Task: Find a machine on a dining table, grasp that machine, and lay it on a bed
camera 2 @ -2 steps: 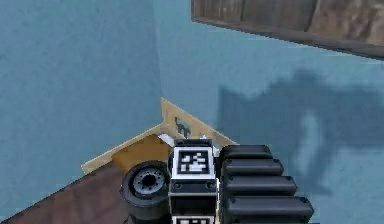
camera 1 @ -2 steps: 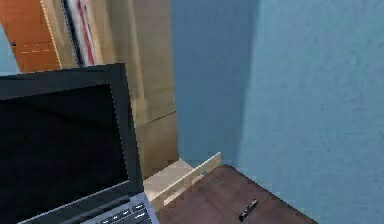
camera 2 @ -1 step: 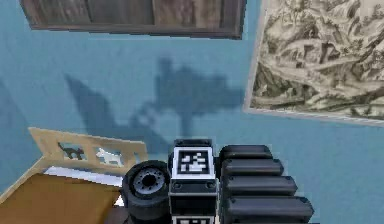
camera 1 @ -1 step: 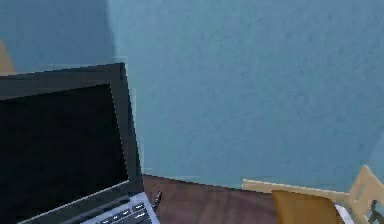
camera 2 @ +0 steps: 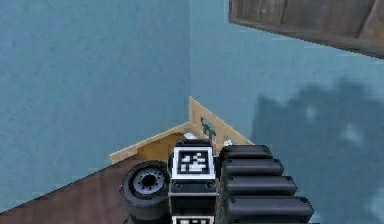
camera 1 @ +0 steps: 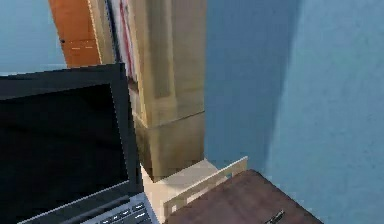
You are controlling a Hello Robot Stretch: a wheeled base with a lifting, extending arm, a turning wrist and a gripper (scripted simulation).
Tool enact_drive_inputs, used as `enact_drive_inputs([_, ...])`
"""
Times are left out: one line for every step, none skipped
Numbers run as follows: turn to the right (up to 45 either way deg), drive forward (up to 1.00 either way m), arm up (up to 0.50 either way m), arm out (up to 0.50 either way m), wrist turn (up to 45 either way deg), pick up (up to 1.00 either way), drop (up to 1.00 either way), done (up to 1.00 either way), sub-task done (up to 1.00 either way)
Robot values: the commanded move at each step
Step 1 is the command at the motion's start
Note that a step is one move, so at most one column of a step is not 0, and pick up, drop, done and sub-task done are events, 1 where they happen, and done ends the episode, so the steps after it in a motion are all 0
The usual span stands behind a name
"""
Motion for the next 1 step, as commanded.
enact_drive_inputs([-45.0, 0.0, 0.0, 0.0, 0.0, 0.0, 0.0, 0.0, 0.0])
